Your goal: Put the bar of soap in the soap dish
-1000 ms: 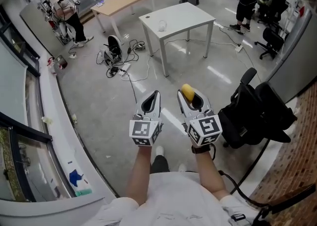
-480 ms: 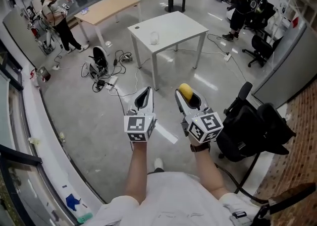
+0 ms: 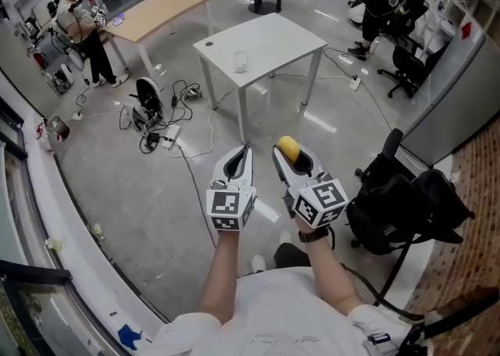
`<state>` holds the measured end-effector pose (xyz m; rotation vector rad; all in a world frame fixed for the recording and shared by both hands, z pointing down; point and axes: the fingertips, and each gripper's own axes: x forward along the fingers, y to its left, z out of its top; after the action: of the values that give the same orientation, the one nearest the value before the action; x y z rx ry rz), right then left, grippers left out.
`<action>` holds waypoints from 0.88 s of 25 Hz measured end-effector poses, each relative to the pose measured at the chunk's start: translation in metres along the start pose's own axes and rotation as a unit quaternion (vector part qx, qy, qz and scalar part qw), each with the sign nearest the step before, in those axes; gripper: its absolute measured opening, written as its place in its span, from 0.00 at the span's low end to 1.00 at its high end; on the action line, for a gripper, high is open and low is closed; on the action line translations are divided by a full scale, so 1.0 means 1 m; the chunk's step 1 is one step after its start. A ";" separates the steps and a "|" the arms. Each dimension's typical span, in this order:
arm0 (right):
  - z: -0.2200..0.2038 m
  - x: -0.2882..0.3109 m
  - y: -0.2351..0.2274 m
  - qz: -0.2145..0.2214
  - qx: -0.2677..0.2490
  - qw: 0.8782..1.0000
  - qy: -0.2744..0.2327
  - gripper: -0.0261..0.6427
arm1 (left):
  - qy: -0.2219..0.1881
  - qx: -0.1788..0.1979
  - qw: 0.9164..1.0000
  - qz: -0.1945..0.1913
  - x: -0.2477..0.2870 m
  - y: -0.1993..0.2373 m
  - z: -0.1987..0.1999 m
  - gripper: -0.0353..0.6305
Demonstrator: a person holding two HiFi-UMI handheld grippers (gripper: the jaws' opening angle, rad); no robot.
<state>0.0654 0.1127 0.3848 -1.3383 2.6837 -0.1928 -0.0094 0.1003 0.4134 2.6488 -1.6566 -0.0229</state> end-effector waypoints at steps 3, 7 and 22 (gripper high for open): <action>-0.004 0.017 -0.009 0.006 0.004 1.000 0.002 0.21 | 0.004 -0.010 1.000 0.003 0.017 0.009 -0.003 0.06; -0.011 0.054 -0.027 0.018 0.010 1.000 0.006 0.22 | 0.010 -0.012 1.000 0.016 0.049 0.035 -0.008 0.06; 0.037 0.225 -0.165 0.047 0.029 0.998 -0.033 0.21 | -0.012 0.028 0.998 0.050 0.237 0.114 0.027 0.06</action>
<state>0.0667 -0.1678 0.3624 -1.1791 2.6566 -0.2091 -0.0088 -0.1633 0.3885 2.6098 -1.8217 -0.0070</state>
